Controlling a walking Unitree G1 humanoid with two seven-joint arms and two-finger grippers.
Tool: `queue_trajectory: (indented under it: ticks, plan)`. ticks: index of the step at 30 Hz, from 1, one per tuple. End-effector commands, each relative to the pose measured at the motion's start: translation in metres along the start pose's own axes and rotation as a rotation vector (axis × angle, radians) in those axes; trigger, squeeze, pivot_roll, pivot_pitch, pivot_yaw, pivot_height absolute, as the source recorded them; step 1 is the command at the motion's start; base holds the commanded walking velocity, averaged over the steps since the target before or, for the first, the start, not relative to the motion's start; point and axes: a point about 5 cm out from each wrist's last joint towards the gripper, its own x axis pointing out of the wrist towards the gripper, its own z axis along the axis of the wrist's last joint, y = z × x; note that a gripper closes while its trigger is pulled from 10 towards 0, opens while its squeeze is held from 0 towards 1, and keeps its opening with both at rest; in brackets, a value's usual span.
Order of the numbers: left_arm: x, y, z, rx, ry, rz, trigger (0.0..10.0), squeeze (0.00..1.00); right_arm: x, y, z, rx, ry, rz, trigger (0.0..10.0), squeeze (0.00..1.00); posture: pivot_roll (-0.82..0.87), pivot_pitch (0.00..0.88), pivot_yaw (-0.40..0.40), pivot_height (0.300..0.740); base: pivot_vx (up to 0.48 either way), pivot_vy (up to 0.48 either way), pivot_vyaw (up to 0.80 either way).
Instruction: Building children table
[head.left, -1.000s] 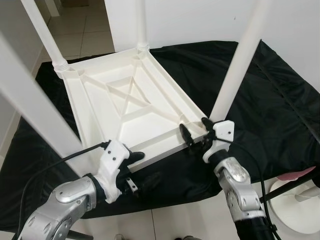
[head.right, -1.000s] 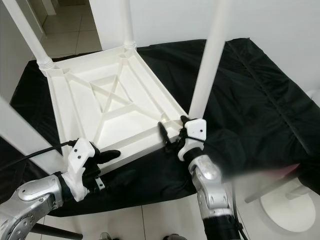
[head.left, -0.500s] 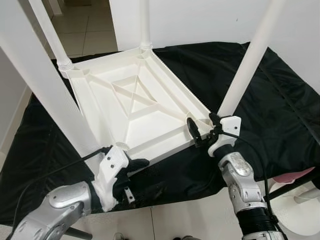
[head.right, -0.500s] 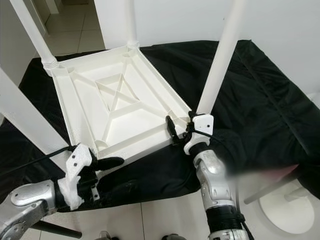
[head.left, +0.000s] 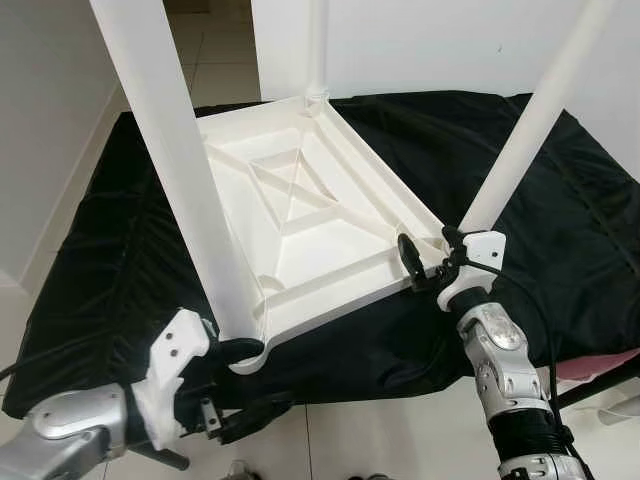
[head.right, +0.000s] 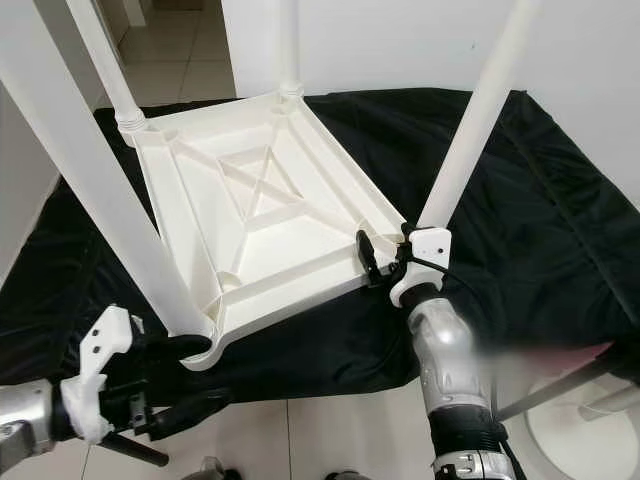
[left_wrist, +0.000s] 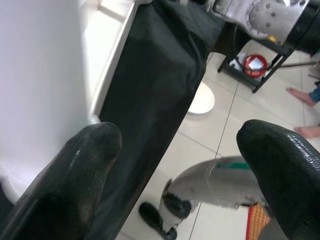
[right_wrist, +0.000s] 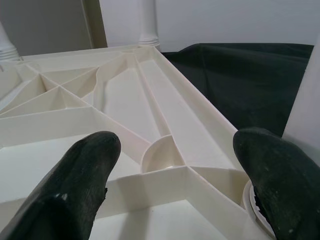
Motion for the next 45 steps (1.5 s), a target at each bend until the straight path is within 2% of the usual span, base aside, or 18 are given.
queue_trajectory:
  ticks: [1,4,6,9,14,18,20,22,24,29,33,35,38,41,44,45]
  plan:
    - [-0.012,0.008,0.003,0.022,0.006,0.075,10.0,0.0,0.001,-0.018,0.006,-0.012,-0.031,-0.073,10.0,0.0,0.04,0.101,-0.004,0.74,0.0,0.0,0.0]
    - [-0.019,0.013,0.001,0.026,0.023,0.12,10.0,0.0,0.001,-0.019,0.006,-0.012,-0.032,-0.075,10.0,0.0,0.04,0.101,-0.004,0.74,0.0,0.0,0.0]
    - [-0.035,0.025,0.0,0.031,0.044,0.206,10.0,0.0,0.002,-0.019,0.006,-0.013,-0.032,-0.075,10.0,0.0,0.05,0.102,-0.01,0.74,0.0,0.0,0.0]
    - [-0.042,0.031,0.0,0.043,0.044,0.256,10.0,0.0,0.003,-0.018,0.006,-0.01,-0.032,-0.071,10.0,0.0,0.05,0.103,-0.01,0.74,0.0,0.0,0.0]
    - [-0.047,0.043,0.0,0.048,0.032,0.342,10.0,0.0,0.004,-0.014,0.006,-0.005,-0.035,-0.061,10.0,0.0,0.04,0.102,-0.012,0.74,0.0,0.0,0.0]
    - [-0.049,0.064,0.007,0.108,-0.02,0.513,10.0,0.0,0.004,-0.009,0.005,0.001,-0.039,-0.044,10.0,0.0,0.03,0.101,-0.01,0.74,0.0,0.0,0.0]
    - [-0.048,0.067,0.009,0.105,-0.038,0.538,10.0,0.0,0.003,-0.008,0.005,0.004,-0.041,-0.041,10.0,0.0,0.03,0.101,-0.01,0.74,0.0,0.0,0.0]
    - [-0.042,0.067,0.015,0.136,-0.08,0.554,10.0,0.0,0.002,-0.004,0.005,0.013,-0.045,-0.031,10.0,0.0,0.03,0.101,-0.01,0.74,0.0,0.0,0.0]
    - [-0.035,0.066,0.017,0.124,-0.115,0.55,10.0,0.0,0.0,0.004,0.004,0.024,-0.044,-0.002,10.0,0.0,0.02,0.102,-0.006,0.74,0.0,0.0,0.0]
    - [-0.028,0.067,0.017,0.107,-0.142,0.553,10.0,0.0,-0.001,0.012,0.003,0.031,-0.04,0.027,10.0,0.0,0.01,0.104,0.003,0.74,0.0,0.0,0.0]
    - [0.004,0.062,0.025,0.107,-0.238,0.581,10.0,0.0,-0.001,0.024,0.0,0.044,-0.022,0.084,10.0,0.0,-0.01,0.104,-0.006,0.74,0.0,0.0,0.0]
    - [0.004,0.062,0.025,0.107,-0.238,0.581,10.0,0.0,-0.001,0.024,0.0,0.044,-0.022,0.084,10.0,0.0,-0.01,0.104,-0.006,0.74,0.0,0.0,0.0]
    - [0.024,0.056,0.027,0.072,-0.291,0.563,10.0,0.0,0.004,0.027,0.003,0.041,-0.015,0.127,10.0,0.0,-0.05,0.11,-0.025,0.74,0.0,0.0,0.0]
    - [0.03,0.055,0.029,0.051,-0.31,0.551,10.0,0.0,0.007,0.029,0.004,0.038,-0.016,0.147,10.0,0.0,-0.06,0.112,-0.027,0.74,0.0,0.0,0.0]
    - [0.043,0.054,0.033,0.043,-0.338,0.529,10.0,0.0,0.014,0.041,0.01,0.034,-0.03,0.2,10.0,0.0,-0.1,0.116,-0.002,0.74,0.0,0.0,0.0]
    - [0.043,0.054,0.033,0.043,-0.338,0.529,10.0,0.0,0.014,0.041,0.01,0.034,-0.03,0.2,10.0,0.0,-0.1,0.116,-0.002,0.74,0.0,0.0,0.0]
